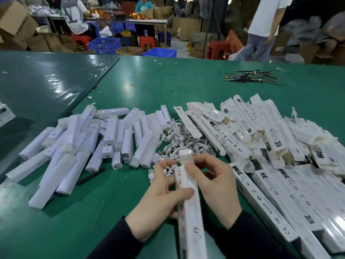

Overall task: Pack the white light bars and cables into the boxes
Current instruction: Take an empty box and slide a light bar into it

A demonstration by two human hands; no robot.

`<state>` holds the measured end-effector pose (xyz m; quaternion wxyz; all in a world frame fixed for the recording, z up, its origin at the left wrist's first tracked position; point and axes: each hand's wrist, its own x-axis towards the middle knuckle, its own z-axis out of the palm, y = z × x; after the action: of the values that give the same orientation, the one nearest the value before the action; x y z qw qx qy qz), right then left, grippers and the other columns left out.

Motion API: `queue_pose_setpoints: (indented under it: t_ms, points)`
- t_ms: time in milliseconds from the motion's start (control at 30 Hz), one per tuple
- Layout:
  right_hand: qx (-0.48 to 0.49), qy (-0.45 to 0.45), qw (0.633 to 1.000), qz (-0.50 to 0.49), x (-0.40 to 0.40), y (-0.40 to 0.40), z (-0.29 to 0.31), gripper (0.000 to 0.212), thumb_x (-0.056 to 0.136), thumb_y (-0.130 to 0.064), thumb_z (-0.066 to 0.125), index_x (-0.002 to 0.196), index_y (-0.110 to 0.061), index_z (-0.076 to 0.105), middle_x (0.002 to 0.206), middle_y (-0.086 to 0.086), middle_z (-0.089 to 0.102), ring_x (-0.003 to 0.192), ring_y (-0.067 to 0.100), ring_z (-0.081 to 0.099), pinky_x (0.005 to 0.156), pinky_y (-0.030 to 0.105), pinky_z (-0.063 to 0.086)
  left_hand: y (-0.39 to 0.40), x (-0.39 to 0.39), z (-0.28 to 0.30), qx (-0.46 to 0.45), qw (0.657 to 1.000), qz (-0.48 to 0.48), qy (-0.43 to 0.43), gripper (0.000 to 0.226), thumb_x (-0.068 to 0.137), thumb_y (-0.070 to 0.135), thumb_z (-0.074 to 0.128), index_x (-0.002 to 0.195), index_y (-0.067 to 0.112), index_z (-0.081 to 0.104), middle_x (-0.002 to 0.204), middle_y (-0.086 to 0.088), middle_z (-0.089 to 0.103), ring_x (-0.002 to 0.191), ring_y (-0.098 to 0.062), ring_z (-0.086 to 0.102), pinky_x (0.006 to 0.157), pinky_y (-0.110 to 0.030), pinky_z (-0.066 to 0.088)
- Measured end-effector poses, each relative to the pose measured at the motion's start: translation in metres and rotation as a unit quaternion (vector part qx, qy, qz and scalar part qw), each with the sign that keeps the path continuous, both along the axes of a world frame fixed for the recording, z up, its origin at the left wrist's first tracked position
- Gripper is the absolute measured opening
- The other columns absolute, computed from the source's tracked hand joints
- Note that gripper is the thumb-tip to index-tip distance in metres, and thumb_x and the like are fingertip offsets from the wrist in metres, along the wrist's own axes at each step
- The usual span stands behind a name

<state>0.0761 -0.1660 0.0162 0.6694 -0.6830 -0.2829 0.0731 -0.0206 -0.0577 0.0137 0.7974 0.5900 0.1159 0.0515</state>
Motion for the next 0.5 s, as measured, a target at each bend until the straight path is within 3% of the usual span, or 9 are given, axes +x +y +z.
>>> queue_pose_setpoints:
  t_ms: [100,167,300,500]
  points:
    - [-0.009,-0.040,0.997,-0.059,0.002,-0.002,0.000,0.011,0.079,-0.025,0.073,0.071,-0.022,0.066,0.069,-0.004,0.066,0.065,0.011,0.061,0.060,0.021,0.048,-0.014,-0.001,-0.005,0.101,0.995,-0.018,-0.007,0.079,0.068,0.025,0.080,0.120,0.053,0.028,0.104,-0.003,0.070,0.078,-0.024,0.069,0.064,-0.043,0.059]
    - [-0.007,-0.030,0.998,-0.047,0.002,-0.002,0.001,0.012,0.078,-0.028,0.073,0.070,-0.022,0.066,0.069,-0.004,0.066,0.064,0.012,0.061,0.061,0.020,0.047,-0.019,0.000,-0.005,0.097,0.995,-0.021,-0.005,0.074,0.070,0.019,0.077,0.108,0.065,0.032,0.100,-0.007,0.066,0.078,-0.034,0.071,0.058,-0.045,0.059]
    - [0.037,0.049,0.998,0.003,0.006,-0.001,0.006,0.016,0.076,-0.027,0.081,0.073,-0.015,0.071,0.068,-0.001,0.068,0.063,0.009,0.061,0.060,0.019,0.047,-0.013,-0.001,0.002,0.025,0.999,-0.026,-0.018,0.067,0.070,0.007,0.071,0.101,0.060,0.045,0.092,-0.015,0.064,0.072,-0.045,0.070,0.050,-0.043,0.057]
    - [0.049,0.092,0.994,0.042,0.009,-0.001,0.007,0.017,0.071,-0.029,0.083,0.070,-0.015,0.073,0.067,0.002,0.069,0.062,0.009,0.060,0.062,0.019,0.049,-0.004,-0.001,0.009,-0.018,0.998,-0.042,-0.040,0.056,0.075,-0.001,0.066,0.099,0.047,0.052,0.081,-0.012,0.064,0.054,-0.035,0.065,0.040,-0.035,0.053]
